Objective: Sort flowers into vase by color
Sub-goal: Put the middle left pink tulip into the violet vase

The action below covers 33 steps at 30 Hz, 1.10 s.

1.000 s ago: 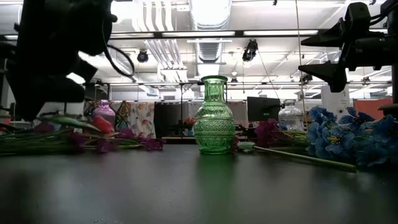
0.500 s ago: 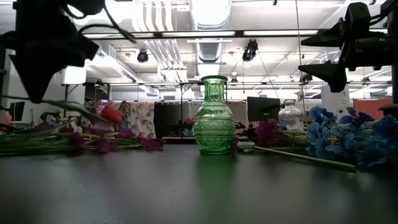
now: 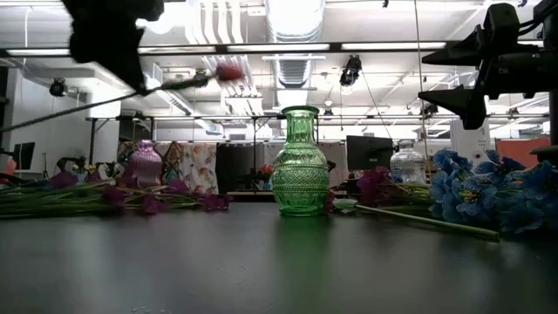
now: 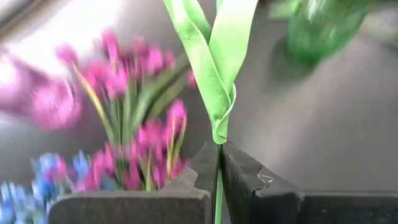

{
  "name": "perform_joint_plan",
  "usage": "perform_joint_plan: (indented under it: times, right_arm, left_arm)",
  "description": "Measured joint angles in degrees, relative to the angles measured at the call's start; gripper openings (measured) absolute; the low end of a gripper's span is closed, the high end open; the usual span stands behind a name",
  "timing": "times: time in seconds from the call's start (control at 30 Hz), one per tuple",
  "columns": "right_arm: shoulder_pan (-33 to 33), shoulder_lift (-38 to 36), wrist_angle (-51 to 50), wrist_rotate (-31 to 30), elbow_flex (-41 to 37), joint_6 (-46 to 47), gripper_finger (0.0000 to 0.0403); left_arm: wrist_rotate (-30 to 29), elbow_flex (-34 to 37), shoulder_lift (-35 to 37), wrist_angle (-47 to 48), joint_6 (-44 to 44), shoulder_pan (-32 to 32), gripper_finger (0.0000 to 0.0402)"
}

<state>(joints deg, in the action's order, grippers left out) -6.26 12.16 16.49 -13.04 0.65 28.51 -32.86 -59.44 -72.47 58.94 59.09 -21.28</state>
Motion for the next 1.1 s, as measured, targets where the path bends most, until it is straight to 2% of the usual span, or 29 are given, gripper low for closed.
perform_joint_plan:
  times: [0.1, 0.2, 0.3, 0.4, 0.57, 0.73, 0.97, 1.1]
  right_arm:
    - [0.0, 0.0, 0.0, 0.0, 0.0, 0.0, 0.0325]
    - [0.0, 0.0, 0.0, 0.0, 0.0, -0.1, 0.0325]
    - [0.0, 0.0, 0.0, 0.0, 0.0, -0.1, 0.0325]
    - [0.0, 0.0, 0.0, 0.0, 0.0, 0.0, 0.0325]
    - [0.0, 0.0, 0.0, 0.0, 0.0, 0.0, 0.0325]
    - [0.0, 0.0, 0.0, 0.0, 0.0, 0.0, 0.0325]
    - [0.0, 0.0, 0.0, 0.0, 0.0, 0.0, 0.0325]
    - [0.0, 0.0, 0.0, 0.0, 0.0, 0.0, 0.0325]
  left_arm:
    - [-4.2, 0.0, 2.0, -8.0, -8.9, 0.0, 0.0000]
    - [-4.0, 0.2, 2.9, -22.7, -26.3, 0.0, 0.0000]
    - [-1.4, 1.0, 3.3, -36.0, -45.1, 0.0, 0.0000]
    - [-0.6, 2.4, 3.9, -43.3, -55.9, 1.8, 0.0000]
    - [-0.6, 7.5, 7.5, -48.1, -60.1, 7.3, 0.0000]
    - [5.3, 15.9, 16.1, -56.3, -64.0, 14.5, 0.0000]
    - [4.7, 24.5, 29.3, -62.9, -72.1, 25.7, 0.0000]
    - [1.8, 29.1, 34.6, -68.7, -76.7, 32.3, 0.0000]
